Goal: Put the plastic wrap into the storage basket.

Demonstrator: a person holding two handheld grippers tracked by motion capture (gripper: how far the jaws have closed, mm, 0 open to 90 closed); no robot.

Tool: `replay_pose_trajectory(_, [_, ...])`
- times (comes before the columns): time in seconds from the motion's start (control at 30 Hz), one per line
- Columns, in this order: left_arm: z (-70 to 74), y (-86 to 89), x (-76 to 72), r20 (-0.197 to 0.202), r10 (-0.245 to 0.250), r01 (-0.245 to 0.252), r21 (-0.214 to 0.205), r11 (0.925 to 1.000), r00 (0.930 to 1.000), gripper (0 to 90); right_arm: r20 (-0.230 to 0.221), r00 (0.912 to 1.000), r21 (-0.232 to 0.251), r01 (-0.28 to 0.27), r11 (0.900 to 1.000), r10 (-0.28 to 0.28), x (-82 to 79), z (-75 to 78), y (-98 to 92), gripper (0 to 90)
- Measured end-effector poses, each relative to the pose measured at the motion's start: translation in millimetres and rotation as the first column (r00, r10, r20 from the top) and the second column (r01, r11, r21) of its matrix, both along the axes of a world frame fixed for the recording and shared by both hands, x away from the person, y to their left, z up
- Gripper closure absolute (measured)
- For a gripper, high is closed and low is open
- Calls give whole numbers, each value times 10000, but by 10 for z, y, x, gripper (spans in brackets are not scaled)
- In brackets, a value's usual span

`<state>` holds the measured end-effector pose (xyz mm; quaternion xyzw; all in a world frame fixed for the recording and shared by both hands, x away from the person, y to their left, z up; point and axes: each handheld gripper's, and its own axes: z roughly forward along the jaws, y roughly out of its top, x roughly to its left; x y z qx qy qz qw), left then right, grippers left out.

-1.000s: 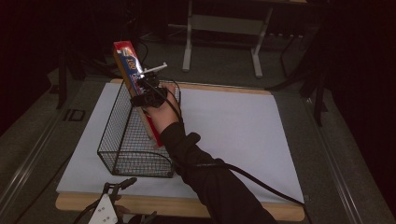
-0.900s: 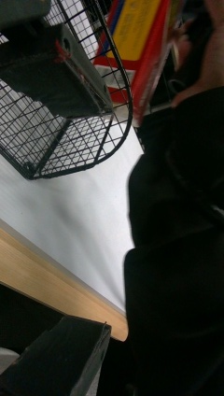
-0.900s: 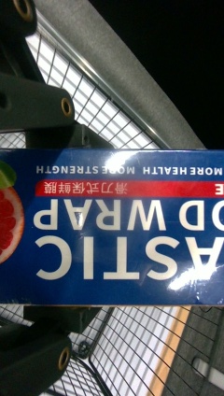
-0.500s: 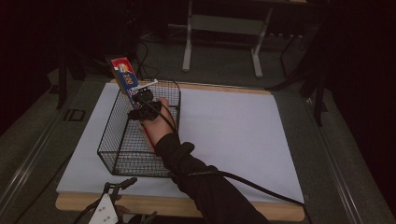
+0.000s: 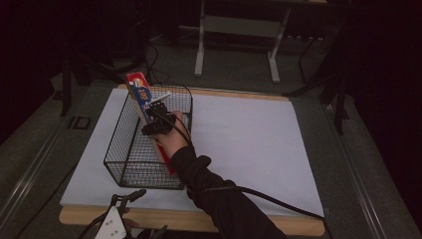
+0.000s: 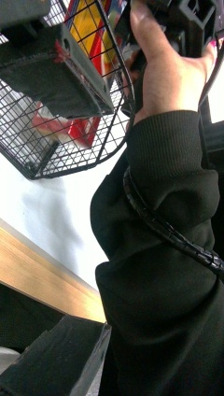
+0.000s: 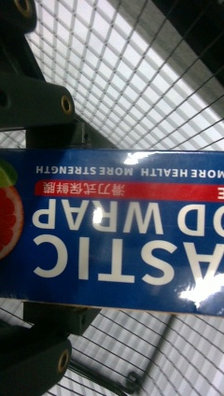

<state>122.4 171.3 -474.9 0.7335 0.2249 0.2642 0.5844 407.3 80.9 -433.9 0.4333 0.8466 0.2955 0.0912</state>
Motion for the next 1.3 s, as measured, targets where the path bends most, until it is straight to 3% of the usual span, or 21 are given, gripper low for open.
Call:
replay_pose_trajectory(0.43, [-1,-6,0,3,-16,16,27,10000,10000,1,-480,9988,-490,-4,9988,-20,43,-244,-45,360])
replay_pose_trajectory(0.53, [-3,-3,2,-7,-22,22,22,10000,10000,1,-414,9991,-641,-101,9979,74,31,-292,-8,358])
replay_pose_trajectory(0.87, [-3,-9,-1,1,-53,53,54,10000,10000,1,-510,9986,-538,-183,9984,156,61,-330,-20,328])
replay_pose_trajectory(0.93, [-3,-9,-1,2,-58,58,52,10000,10000,1,-509,9986,-454,-156,9988,133,62,-324,-28,325])
replay_pose_trajectory(1.03, [-5,-10,4,-30,-62,62,33,10000,10000,1,-163,9997,-419,-211,9989,204,56,-256,-53,321])
replay_pose_trajectory(1.07, [-5,-12,1,-14,-62,62,49,10000,10000,1,-104,9995,-3,-287,9996,287,46,-178,-96,306])
replay_pose_trajectory(1.13, [-6,-13,1,-18,-59,59,59,10000,10000,1,-75,9995,102,-322,9994,323,43,-154,-111,299])
replay_pose_trajectory(1.23, [-7,-17,4,-27,-65,65,85,9999,10000,1,52,9993,356,-367,9987,365,27,-71,-168,256])
replay_pose_trajectory(1.3, [-7,-19,4,-18,-57,57,99,9999,10000,1,45,9983,472,-590,9971,589,21,-33,-210,171])
